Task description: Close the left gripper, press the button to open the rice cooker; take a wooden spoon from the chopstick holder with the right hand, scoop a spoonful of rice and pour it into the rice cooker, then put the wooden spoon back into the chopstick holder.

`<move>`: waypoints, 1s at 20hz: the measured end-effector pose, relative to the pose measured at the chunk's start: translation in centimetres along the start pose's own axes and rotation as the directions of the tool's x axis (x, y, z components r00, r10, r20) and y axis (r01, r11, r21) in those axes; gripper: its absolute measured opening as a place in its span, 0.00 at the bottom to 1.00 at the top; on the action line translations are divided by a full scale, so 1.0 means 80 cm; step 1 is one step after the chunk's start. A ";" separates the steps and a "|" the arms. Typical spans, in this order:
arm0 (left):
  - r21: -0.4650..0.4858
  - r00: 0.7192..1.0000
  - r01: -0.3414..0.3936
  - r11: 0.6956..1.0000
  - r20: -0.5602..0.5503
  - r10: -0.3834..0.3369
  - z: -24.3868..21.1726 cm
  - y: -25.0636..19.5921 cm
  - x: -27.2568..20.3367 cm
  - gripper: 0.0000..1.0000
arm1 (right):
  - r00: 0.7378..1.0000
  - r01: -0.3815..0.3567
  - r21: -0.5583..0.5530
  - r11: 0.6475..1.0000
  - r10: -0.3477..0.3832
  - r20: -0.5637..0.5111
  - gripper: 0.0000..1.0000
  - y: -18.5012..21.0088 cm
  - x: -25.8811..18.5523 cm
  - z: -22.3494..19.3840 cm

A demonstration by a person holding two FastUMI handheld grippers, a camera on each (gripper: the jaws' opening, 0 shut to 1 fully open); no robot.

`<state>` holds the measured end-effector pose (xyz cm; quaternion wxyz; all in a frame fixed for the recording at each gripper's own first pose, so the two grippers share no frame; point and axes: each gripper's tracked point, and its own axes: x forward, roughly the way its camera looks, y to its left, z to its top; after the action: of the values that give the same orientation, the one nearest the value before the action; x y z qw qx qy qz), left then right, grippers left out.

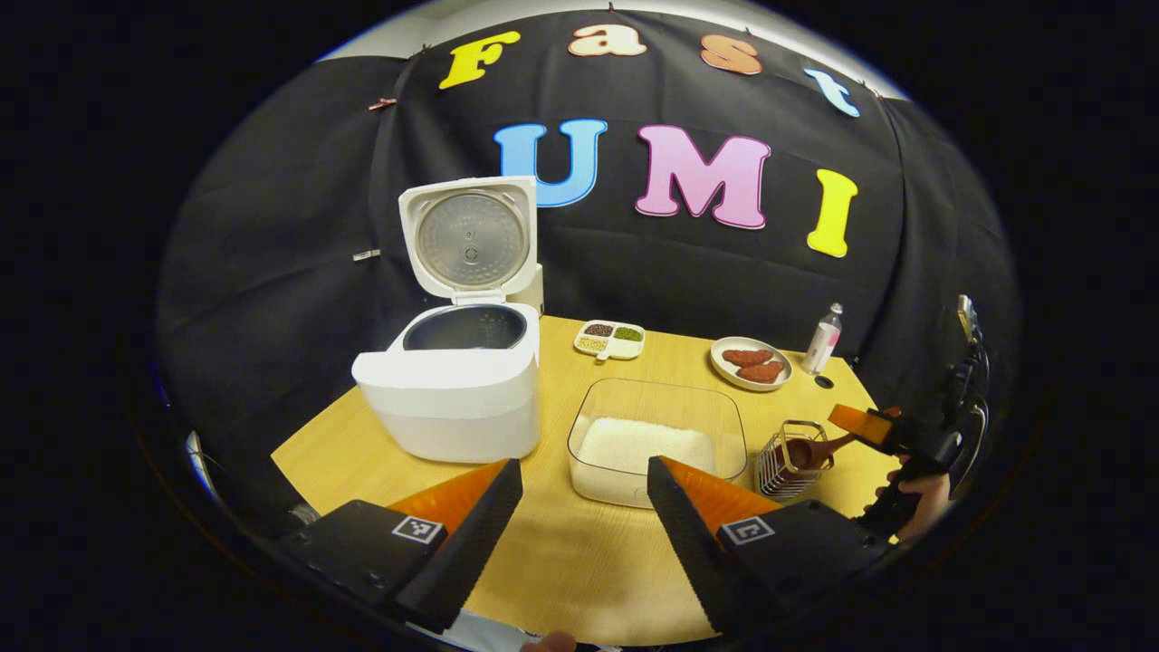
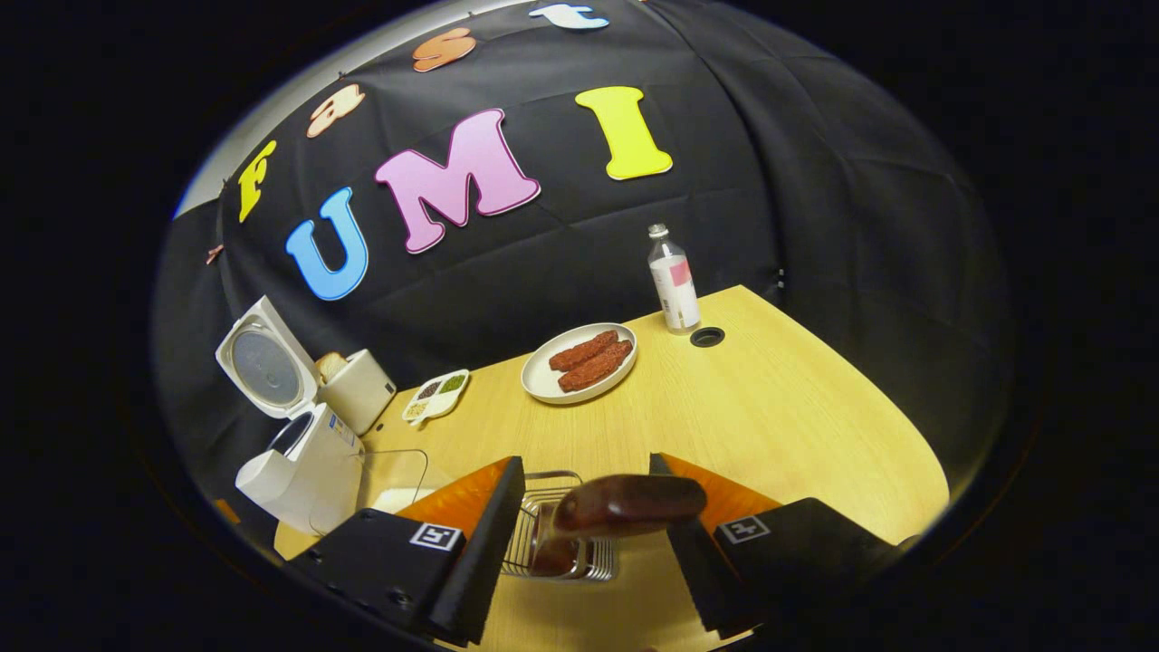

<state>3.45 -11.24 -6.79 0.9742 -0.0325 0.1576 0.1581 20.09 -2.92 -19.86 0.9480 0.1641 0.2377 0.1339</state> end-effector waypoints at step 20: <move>-0.026 0.995 0.101 0.995 -0.005 -0.101 -0.011 -0.014 0.003 0.96 | 1.000 0.005 0.038 0.999 -0.006 0.024 0.24 0.040 -0.009 0.059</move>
<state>3.73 -12.35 -7.69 0.9799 -0.0535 0.1570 0.1105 21.29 -1.40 -14.40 0.9479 0.1828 0.2292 0.1246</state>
